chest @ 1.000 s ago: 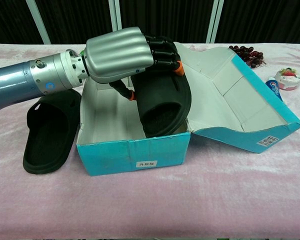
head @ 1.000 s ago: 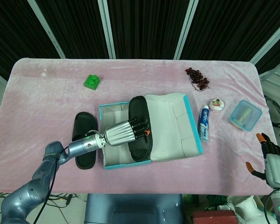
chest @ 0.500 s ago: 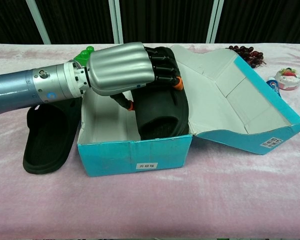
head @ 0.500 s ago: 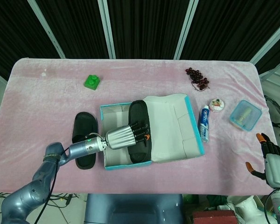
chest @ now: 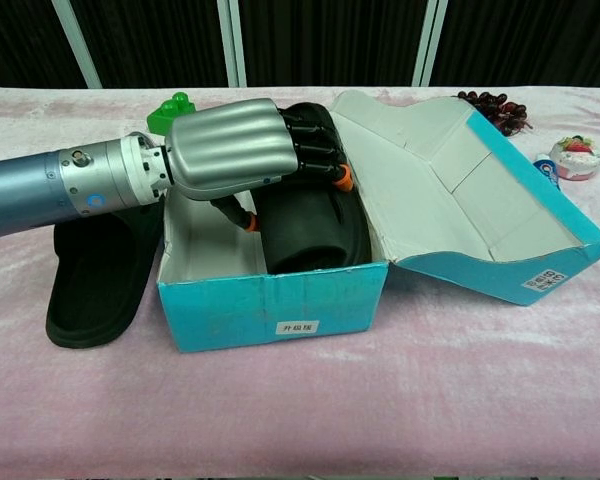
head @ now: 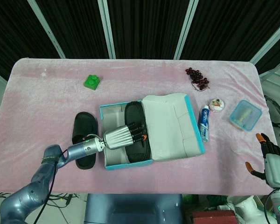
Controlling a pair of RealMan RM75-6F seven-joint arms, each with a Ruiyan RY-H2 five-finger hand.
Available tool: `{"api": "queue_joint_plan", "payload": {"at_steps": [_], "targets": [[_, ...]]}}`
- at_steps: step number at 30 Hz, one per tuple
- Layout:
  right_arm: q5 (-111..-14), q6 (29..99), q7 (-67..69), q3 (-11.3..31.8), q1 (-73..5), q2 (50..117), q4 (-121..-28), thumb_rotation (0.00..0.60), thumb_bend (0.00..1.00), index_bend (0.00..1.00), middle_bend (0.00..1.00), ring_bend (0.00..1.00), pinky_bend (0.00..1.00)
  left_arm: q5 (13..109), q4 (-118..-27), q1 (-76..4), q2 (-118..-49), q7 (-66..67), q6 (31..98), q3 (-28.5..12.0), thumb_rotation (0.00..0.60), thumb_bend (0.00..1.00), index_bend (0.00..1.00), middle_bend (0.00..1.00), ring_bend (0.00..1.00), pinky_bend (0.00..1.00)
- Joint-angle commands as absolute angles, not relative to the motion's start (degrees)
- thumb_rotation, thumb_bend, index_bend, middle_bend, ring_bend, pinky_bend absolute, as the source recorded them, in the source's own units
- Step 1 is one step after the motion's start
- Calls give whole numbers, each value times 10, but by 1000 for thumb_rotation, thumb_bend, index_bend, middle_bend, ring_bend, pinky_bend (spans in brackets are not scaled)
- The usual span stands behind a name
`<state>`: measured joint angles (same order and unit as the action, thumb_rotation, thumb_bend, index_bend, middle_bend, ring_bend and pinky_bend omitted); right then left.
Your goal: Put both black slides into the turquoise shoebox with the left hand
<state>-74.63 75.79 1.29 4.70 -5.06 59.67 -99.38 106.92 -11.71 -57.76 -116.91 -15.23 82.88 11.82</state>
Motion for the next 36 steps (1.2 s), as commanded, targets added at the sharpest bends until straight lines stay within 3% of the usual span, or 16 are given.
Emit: {"api": "queue_joint_plan", "payload": {"at_steps": [1,36], "targets": [[-746,756,14,47,-51,596,-994,600,209,0,38,129,149,1069,-119,-578,-1170,-160,824,121,600,257,289,332,170,387],[-744,749,16,44,-53,591,-998,600,212,0,38,129,150,1062,-150,-593,-1163,-182,748,132,600,257,261,315,176,452]]}}
